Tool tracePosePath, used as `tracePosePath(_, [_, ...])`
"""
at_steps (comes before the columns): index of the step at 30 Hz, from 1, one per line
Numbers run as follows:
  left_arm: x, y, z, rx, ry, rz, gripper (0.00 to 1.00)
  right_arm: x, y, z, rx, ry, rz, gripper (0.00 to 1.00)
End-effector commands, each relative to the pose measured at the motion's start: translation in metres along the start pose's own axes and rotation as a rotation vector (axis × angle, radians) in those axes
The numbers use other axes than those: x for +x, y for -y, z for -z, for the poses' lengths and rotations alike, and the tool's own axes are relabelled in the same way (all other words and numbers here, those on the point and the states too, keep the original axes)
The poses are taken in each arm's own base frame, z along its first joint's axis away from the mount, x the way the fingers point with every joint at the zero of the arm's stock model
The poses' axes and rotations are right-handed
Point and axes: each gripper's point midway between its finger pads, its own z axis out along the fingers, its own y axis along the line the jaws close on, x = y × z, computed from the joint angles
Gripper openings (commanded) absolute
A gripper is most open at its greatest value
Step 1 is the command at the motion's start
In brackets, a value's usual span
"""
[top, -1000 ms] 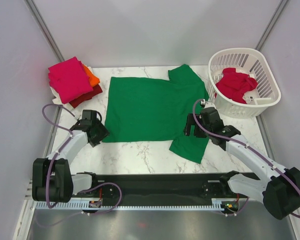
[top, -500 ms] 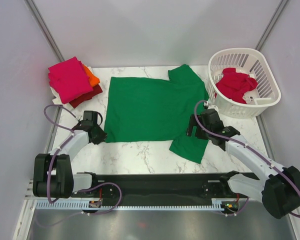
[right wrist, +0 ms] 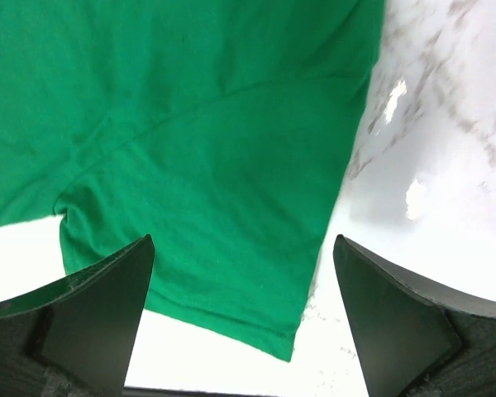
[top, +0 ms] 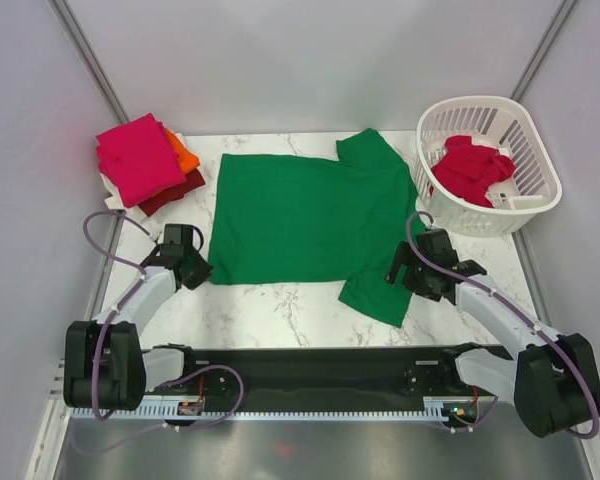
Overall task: Fold and stack the t-shirts
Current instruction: Flatten the tshirt out, then fold the tshirt
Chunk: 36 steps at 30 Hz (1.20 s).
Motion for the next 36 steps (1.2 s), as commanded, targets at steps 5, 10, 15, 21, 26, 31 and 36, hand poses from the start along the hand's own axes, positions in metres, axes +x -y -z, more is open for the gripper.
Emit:
tracePosePath(5, [-0.005, 0.004, 0.003, 0.016, 0.027, 0.015, 0.02, 0.041, 0.002, -0.002, -0.046, -0.136, -0.052, 0.9])
tracePosePath(10, [-0.003, 0.0, 0.001, 0.004, 0.03, 0.019, 0.02, 0.057, 0.007, 0.014, -0.05, -0.137, -0.072, 0.84])
tracePosePath(15, [-0.002, -0.003, 0.001, -0.004, 0.033, 0.023, 0.02, 0.086, 0.008, 0.023, -0.069, -0.218, -0.067, 0.72])
tracePosePath(21, [-0.002, -0.003, 0.001, -0.002, 0.039, 0.025, 0.02, 0.111, 0.018, 0.019, -0.064, -0.252, -0.07, 0.65])
tracePosePath(26, [-0.003, -0.002, 0.001, 0.001, 0.038, 0.025, 0.02, 0.11, 0.013, 0.013, -0.096, -0.232, -0.069, 0.42])
tracePosePath(31, [-0.002, 0.0, 0.003, 0.018, 0.036, 0.023, 0.02, 0.094, -0.001, 0.018, -0.148, -0.186, -0.039, 0.0])
tracePosePath(36, [-0.001, 0.015, 0.023, 0.095, 0.006, 0.011, 0.02, 0.067, -0.009, 0.038, -0.151, -0.107, 0.015, 0.0])
